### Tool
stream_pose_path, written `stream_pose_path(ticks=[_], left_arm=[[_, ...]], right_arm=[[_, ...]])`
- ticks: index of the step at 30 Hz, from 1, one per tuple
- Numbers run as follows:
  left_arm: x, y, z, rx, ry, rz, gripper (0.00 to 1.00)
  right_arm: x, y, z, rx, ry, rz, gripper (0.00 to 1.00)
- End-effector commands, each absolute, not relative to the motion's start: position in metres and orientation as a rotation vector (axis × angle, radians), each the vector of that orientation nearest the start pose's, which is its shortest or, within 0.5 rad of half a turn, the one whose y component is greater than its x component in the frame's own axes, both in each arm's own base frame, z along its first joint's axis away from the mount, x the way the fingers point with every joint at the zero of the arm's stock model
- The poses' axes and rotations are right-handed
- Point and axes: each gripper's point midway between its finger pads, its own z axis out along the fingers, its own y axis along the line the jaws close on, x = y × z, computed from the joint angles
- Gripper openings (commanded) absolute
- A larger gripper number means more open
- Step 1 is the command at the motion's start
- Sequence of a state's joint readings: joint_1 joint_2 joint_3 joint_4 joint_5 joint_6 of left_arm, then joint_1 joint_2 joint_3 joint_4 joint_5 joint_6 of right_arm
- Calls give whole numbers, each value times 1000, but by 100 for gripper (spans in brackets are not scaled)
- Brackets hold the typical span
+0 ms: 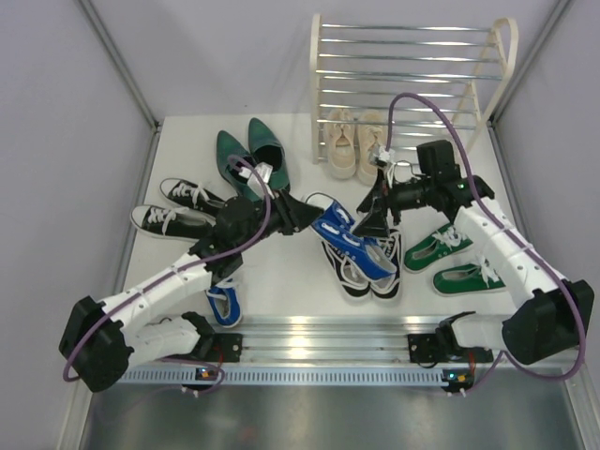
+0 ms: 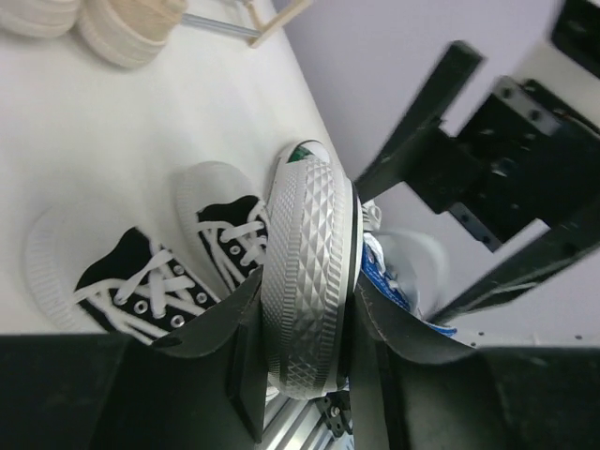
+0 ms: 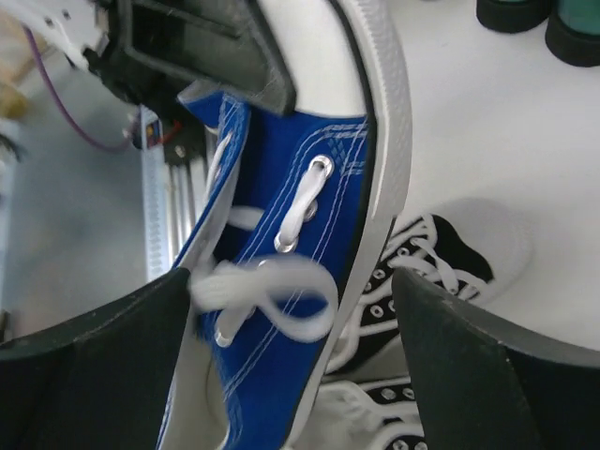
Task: Place and organize the shoes onto the shoe shelf
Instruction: Pick up the shoe at the center of the board.
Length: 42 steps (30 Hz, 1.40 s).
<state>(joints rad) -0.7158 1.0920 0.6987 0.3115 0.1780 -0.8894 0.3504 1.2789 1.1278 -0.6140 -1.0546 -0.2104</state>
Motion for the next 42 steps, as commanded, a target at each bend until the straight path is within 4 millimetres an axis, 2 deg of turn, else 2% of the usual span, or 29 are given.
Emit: stream_pose_path(ticks=[1,2,3,5,7,9,13,15,18,22,30,37,42], left_arm=[[261,-275,280,-183,1748,-1349,0],[261,-271,275,-204,1759,-1342,0],[261,-267,275,-218,1756,-1339,0],[261,-263,263,-252,1791,-1317,0],[261,-261,262,-278,1798,-1319,0],[263,-259,259,-309,1804,-1312,0],[264,-256,256,-353,1807,-1305,0],[265,-256,258,-357,1800,-1316,0],[263,-260,261,-341,1799,-1339,0],[261,-266,266,-306,1799,-1370,0],[256,-276,272,-246,1800,-1434,0],[257,-279,272,-233,1802,-1441,0],[259,-281,270,-246,1808,-1442,0]], right_arm=[[216,222,250,-1359,1702,1059,89],[208,217,248,-1392,1703,1052,92],[207,215,249,-1460,1621,1006,93],[191,212,253,-1506,1554,1005,94],[176,209,251,-1600,1439,995,93],[152,204,244,-1681,1371,1054,91],[116,195,232,-1801,1270,1114,84],[111,191,221,-1840,1276,1104,79],[111,187,209,-1875,1286,1043,73],[122,186,205,-1890,1288,963,69],[141,182,191,-1946,1307,873,68],[132,182,190,-2044,1178,887,65],[127,190,202,-2041,1075,858,61]])
